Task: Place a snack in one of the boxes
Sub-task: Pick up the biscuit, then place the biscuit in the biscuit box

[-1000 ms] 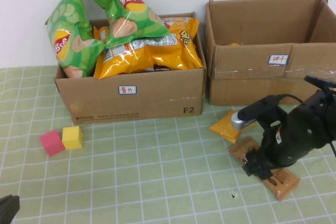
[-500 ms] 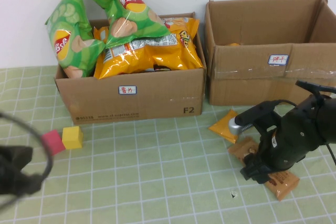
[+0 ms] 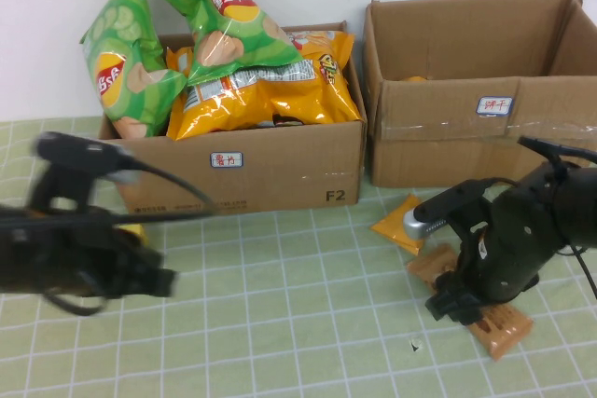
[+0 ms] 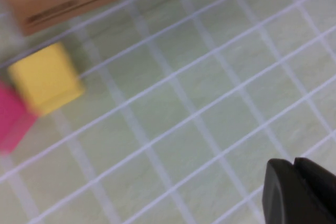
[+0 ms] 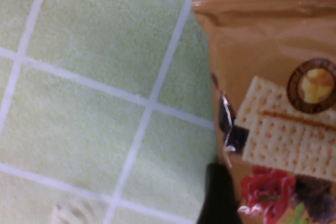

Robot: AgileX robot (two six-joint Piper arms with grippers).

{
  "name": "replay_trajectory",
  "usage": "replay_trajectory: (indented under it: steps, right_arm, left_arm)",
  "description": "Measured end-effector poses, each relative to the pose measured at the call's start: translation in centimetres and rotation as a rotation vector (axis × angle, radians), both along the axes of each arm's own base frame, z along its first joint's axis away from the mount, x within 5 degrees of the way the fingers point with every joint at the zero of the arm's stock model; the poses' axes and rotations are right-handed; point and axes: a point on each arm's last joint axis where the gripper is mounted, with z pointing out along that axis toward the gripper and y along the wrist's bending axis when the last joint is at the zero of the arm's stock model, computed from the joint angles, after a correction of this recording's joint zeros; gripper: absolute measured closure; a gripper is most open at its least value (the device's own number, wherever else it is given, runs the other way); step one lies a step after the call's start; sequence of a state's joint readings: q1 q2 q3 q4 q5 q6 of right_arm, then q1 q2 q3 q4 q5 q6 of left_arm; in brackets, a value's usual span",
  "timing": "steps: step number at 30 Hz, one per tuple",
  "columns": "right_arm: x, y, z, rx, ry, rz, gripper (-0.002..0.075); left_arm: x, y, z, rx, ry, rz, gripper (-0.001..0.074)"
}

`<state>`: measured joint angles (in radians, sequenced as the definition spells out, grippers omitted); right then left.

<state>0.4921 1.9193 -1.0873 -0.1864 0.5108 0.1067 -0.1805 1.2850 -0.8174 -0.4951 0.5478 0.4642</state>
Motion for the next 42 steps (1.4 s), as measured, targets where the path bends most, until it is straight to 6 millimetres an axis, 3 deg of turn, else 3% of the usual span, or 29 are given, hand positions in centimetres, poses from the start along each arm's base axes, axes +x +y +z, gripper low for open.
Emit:
replay_trajectory:
  steps: [5, 8, 13, 17, 21, 24, 27, 31, 34, 38, 42]
  right_arm:
    - [0.2, -0.1, 1.1, -0.084, 0.113, -0.048, 0.0268]
    - [0.8, 0.0, 3.0, -0.121, 0.153, -0.072, 0.0268]
    - [1.4, -0.1, 8.6, -0.163, 0.139, -0.099, 0.0268]
    - [2.7, -0.5, 15.1, -0.168, -0.073, -0.109, 0.0268]
    - [4.9, -0.7, 21.8, -0.114, -0.414, -0.183, 0.0268]
    - [6.4, -0.5, 24.5, -0.062, -0.646, -0.209, 0.0268]
    - [8.2, 0.3, 25.0, -0.033, -0.83, -0.176, 0.0268]
    - [10.9, 1.8, 22.8, 0.067, -0.919, -0.234, 0.0268]
    - [12.9, 2.2, 19.7, 0.137, -0.885, -0.348, 0.0268]
    - [14.8, 1.3, 16.2, 0.205, -0.791, -0.514, 0.0268]
    - [15.2, 0.6, 15.3, 0.282, -0.68, -0.615, 0.0268]
  left_arm:
    - [1.2, -3.2, -1.6, 0.014, -0.03, -0.08, 0.0736]
    - [1.7, -4.7, -2.7, -0.005, -0.027, -0.084, 0.0736]
    - [2.3, -6.7, -4.3, -0.019, -0.025, -0.094, 0.0736]
    - [2.4, -8.2, -5.8, 0.004, -0.027, -0.129, 0.0736]
    - [2.3, -9.4, -7.2, 0.023, 0.003, -0.163, 0.0736]
    - [2.1, -9.7, -7.4, 0.022, 0.01, -0.172, 0.0736]
    - [2.3, -9.8, -7.2, 0.01, -0.008, -0.153, 0.0736]
    - [2.8, -9.7, -6.7, -0.045, -0.042, -0.073, 0.0736]
    - [2.7, -9.7, -6.3, -0.065, -0.05, -0.054, 0.0736]
    - [2.6, -9.7, -6.2, -0.075, -0.042, -0.052, 0.0736]
    - [2.7, -9.7, -6.1, -0.077, -0.045, -0.047, 0.0736]
